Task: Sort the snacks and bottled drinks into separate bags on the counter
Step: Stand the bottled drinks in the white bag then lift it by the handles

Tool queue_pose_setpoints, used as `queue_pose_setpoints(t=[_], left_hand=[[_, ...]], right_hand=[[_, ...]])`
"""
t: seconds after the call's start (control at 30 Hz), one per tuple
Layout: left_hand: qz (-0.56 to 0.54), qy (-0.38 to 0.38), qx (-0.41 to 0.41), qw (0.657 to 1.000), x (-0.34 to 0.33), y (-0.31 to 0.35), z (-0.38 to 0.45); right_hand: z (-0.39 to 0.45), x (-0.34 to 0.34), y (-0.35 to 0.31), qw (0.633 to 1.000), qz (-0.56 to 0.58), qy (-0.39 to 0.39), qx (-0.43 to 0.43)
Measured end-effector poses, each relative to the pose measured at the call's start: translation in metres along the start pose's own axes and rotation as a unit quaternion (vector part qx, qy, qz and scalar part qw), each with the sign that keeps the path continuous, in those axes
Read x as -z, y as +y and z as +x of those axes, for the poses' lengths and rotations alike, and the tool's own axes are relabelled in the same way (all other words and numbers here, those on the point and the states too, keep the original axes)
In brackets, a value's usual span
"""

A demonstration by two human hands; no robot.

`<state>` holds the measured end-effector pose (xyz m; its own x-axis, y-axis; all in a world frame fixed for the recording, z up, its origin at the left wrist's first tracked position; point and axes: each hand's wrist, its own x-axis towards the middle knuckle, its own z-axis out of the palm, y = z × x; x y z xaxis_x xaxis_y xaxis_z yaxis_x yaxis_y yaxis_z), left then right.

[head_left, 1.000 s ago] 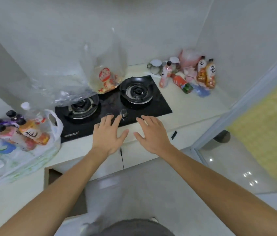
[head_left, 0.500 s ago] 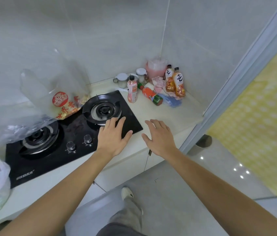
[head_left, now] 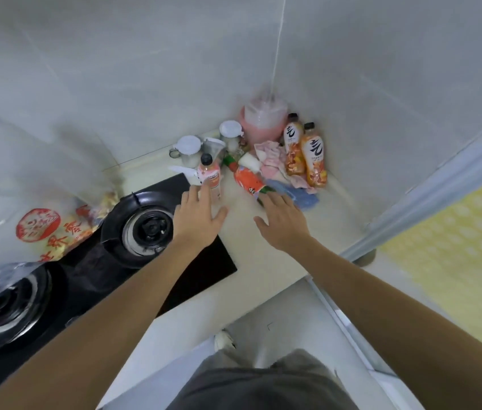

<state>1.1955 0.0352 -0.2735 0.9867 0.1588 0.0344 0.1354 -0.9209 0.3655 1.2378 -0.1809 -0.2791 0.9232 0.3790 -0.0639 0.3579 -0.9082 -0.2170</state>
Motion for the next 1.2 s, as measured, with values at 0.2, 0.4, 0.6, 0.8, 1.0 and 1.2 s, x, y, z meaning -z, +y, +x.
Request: queue_pose_setpoints(t=[0.2,0.4,0.6,0.8,1.0,1.2], left_hand=[[-0.057,0.004,0.096,0.994,-0.018,0.002,0.067],[-0.167,0.003,0.208,0.964,-0.038,-0.001,0.110],[-0.194,0.027,0.249,0.949,-0.064,-0.004,0.123],[-0.182,0.062,0.256,0.947,-0.072,0.006,0.117],[-0.176,0.042,0.250,0.951,-0.071,0.026,0.084],[-0.178,0.056,0.278,0.942,-0.066,0.043,0.033]], right_hand=[[0.085,-0.028,0.026,0.999,-0.006,-0.033,0.042],[0.143,-0.056,0.049,0.997,0.001,-0.047,0.065],[0.179,-0.090,0.050,0.996,-0.020,-0.069,0.062],[0.179,-0.091,0.049,0.996,0.018,-0.080,0.043],[0.159,-0.076,0.063,0.967,0.118,-0.223,0.041],[0.133,-0.061,0.056,0.970,0.101,-0.205,0.083]])
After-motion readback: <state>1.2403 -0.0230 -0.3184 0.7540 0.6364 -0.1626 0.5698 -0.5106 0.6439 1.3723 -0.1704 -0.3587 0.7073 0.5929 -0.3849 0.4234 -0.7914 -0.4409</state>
